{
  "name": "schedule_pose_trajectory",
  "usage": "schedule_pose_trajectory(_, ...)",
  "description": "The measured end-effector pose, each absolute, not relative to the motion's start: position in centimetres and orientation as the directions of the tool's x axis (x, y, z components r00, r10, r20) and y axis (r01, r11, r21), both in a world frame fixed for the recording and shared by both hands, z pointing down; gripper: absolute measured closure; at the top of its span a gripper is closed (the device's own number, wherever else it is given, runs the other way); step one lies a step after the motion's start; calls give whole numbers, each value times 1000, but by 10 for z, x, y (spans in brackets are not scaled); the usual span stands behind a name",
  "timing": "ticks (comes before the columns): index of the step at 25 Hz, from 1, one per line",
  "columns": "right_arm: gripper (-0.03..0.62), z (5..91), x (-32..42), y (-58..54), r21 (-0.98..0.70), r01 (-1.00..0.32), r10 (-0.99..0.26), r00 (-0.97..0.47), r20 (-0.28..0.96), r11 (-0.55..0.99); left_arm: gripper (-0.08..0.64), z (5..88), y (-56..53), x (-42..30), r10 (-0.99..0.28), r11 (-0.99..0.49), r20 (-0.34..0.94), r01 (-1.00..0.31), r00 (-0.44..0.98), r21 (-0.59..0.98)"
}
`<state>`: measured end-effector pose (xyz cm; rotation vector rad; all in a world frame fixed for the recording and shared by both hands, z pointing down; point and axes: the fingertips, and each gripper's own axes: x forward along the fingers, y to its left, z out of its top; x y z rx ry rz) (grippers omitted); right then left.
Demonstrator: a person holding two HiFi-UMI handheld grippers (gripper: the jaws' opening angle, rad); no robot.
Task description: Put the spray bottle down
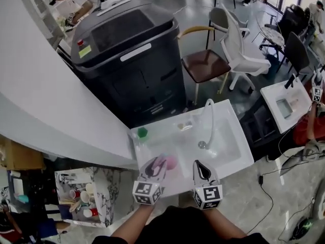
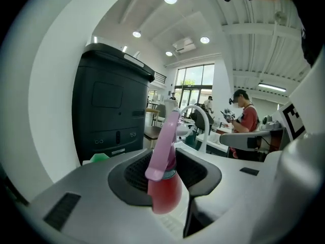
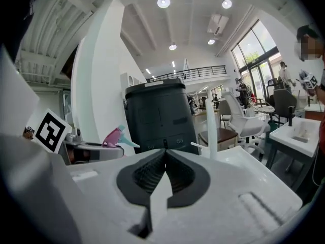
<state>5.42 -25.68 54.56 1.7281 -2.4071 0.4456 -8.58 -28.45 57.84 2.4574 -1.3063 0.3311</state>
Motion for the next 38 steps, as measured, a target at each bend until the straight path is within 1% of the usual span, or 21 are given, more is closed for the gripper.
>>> schedule_pose_trajectory(5,594,553,49,-305,-152,-925,-876,-379,299,349,407,588,-339,-76,-780,-481,367,-860,508,168)
schedule_pose_trajectory(11,594,564,50,-354,-145,-923,-867,-386,314,357,407,608,-390,-69,-792,-449,390,-881,470,150)
schedule_pose_trajectory(17,594,566,31,-390,-84,-898,-846,-436,308,433,407,632,-436,-67,-800,-405,414,-900,433,159)
schedule_pose_trajectory(20,594,569,29,-404,-114,-892,-835,-450,318,438,407,648,-455,-67,-799,-386,437,-909,413,155)
schedule_pose_trajectory(26,594,577,16,-412,-115,-856,-792,-511,334,504,407,673,-490,-66,-797,-382,468,-919,383,102)
schedule_pose_trajectory(32,594,586,18,-423,-145,-851,-777,-521,353,504,408,694,-515,-67,-803,-390,474,-920,361,39)
schedule_pose_trajectory(38,594,595,25,-433,-168,-850,-768,-525,368,500,407,692,-519,-48,-809,-430,445,-903,385,-1)
